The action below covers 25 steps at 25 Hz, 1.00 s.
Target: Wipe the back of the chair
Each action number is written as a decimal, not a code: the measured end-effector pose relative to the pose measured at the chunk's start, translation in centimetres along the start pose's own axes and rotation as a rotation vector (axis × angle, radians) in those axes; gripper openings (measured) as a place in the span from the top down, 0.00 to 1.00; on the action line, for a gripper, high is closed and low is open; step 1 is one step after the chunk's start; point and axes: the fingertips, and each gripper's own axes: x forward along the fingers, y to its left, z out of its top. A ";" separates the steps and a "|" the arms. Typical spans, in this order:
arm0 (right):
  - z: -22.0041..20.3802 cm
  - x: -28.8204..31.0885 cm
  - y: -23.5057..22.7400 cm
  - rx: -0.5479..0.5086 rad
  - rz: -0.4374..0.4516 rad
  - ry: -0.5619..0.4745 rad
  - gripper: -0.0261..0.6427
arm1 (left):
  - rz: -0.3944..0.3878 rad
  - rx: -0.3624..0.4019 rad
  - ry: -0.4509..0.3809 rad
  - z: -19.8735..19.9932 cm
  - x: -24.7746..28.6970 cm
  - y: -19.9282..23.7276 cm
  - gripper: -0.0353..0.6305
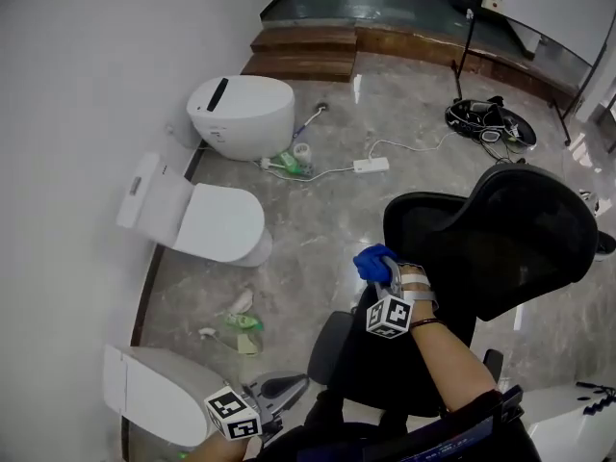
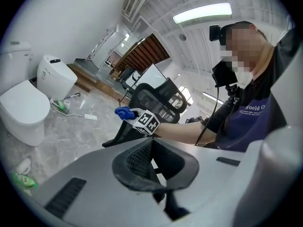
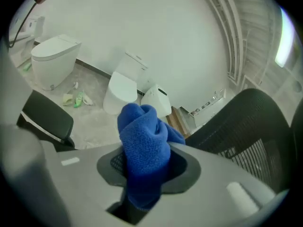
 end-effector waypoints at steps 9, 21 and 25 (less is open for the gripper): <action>-9.5 -4.4 -1.4 0.035 -0.028 0.095 0.78 | -0.076 0.012 0.042 0.2 4.8 -2.9 0.94; -37.0 -20.4 -4.4 0.205 -0.144 0.388 0.78 | -0.311 0.101 0.206 -3.0 20.3 -15.4 0.94; -42.8 -23.2 -3.9 0.266 -0.173 0.485 0.78 | -0.333 0.093 0.224 -4.4 22.0 -16.3 0.94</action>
